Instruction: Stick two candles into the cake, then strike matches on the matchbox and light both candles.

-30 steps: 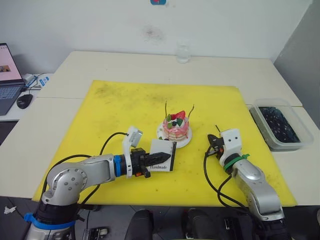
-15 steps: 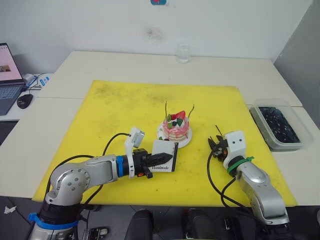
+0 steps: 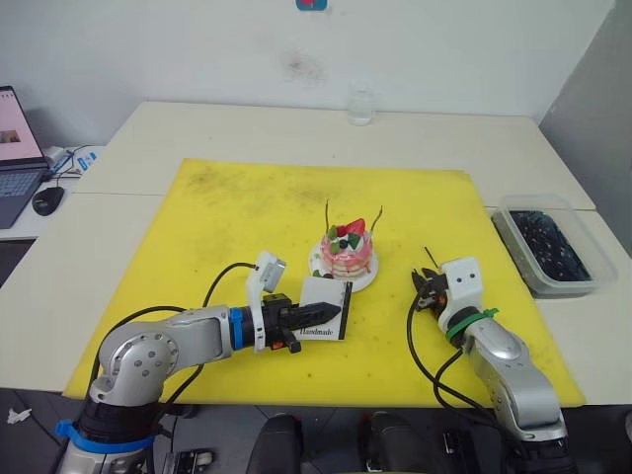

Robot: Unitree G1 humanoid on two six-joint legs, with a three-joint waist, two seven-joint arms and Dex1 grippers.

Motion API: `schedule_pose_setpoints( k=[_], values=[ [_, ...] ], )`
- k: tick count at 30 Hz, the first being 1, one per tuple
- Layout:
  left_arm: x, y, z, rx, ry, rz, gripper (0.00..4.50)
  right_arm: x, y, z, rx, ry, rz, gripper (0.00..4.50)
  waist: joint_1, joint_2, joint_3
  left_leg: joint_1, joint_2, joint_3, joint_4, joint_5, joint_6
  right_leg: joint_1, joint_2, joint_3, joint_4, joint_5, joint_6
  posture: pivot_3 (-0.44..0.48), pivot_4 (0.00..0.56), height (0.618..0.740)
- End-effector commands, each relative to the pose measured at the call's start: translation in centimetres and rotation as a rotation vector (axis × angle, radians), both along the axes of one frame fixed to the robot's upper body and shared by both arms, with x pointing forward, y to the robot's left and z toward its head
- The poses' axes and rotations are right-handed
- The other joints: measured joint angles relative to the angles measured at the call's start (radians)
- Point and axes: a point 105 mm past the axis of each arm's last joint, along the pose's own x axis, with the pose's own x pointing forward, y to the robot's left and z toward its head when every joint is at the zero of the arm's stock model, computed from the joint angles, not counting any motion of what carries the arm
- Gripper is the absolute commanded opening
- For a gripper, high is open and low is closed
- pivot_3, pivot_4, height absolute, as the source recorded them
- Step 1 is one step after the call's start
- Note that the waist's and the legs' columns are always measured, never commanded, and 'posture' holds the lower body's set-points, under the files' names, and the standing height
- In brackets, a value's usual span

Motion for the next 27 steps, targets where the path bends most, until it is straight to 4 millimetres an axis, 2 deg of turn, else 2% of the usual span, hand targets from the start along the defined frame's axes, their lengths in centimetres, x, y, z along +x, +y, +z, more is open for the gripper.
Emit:
schedule_pose_setpoints(
  k=[1, 8, 11, 13, 16, 20, 23, 27],
  values=[
    [-0.1, -0.3, 0.6, -0.005, -0.028, -0.026, 0.0, 0.0, 0.0, -0.6, -0.007, 0.036, -0.012, 0.05, 0.0, 0.0, 0.0, 0.0, 0.0, 0.0, 0.0, 0.0, 0.0, 0.0, 0.0, 0.0, 0.0, 0.0, 0.0, 0.0, 0.15, 0.74],
    [-0.1, -0.3, 0.5, -0.003, -0.029, -0.024, 0.0, -0.4, 0.3, 0.3, 0.026, -0.006, 0.018, 0.05, 0.0, 0.0, 0.0, 0.0, 0.0, 0.0, 0.0, 0.0, 0.0, 0.0, 0.0, 0.0, 0.0, 0.0, 0.0, 0.0, 0.15, 0.74],
    [0.0, -0.3, 0.6, -0.011, -0.033, -0.021, 0.0, -1.0, 0.1, 1.7, 0.012, -0.052, 0.052, 0.05, 0.0, 0.0, 0.0, 0.0, 0.0, 0.0, 0.0, 0.0, 0.0, 0.0, 0.0, 0.0, 0.0, 0.0, 0.0, 0.0, 0.15, 0.74],
    [0.1, -0.3, 0.9, -0.025, -0.038, -0.018, 0.0, -1.7, 0.1, 3.4, -0.019, -0.1, 0.1, 0.05, 0.001, 0.0, 0.0, -0.001, 0.0, 0.0, 0.0, 0.0, 0.0, 0.0, 0.0, 0.0, 0.0, 0.0, 0.0, 0.0, 0.15, 0.74],
    [0.3, -0.3, 1.3, -0.042, -0.044, -0.022, 0.0, -3.1, 1.0, 6.0, -0.108, -0.161, 0.232, 0.05, 0.001, 0.001, 0.0, -0.001, 0.0, 0.0, 0.0, 0.0, 0.0, -0.001, 0.0, 0.0, 0.0, 0.0, 0.0, 0.0, 0.15, 0.74],
    [0.7, -0.6, 2.0, -0.075, -0.062, -0.034, 0.0, -5.7, 2.8, 8.9, -0.322, -0.227, 0.511, 0.05, 0.001, 0.001, 0.0, -0.001, -0.001, 0.0, 0.001, 0.0, 0.0, 0.0, 0.0, 0.0, 0.0, 0.0, 0.0, 0.0, 0.15, 0.74],
    [1.2, -1.1, 2.6, -0.087, -0.086, -0.048, 0.0, -7.0, 4.1, 9.6, -0.453, -0.229, 0.706, 0.05, 0.002, 0.0, 0.0, 0.0, -0.001, -0.001, 0.001, 0.0, 0.0, 0.0, 0.001, -0.001, 0.0, 0.0, 0.001, 0.0, 0.15, 0.74],
    [1.7, -1.5, 3.2, -0.106, -0.109, -0.052, 0.0, -7.6, 5.2, 9.3, -0.578, -0.22, 0.866, 0.05, 0.002, 0.0, 0.001, 0.0, -0.001, -0.001, 0.001, 0.0, 0.0, 0.0, 0.001, -0.001, -0.001, 0.0, 0.0, 0.0, 0.15, 0.74]
  ],
)
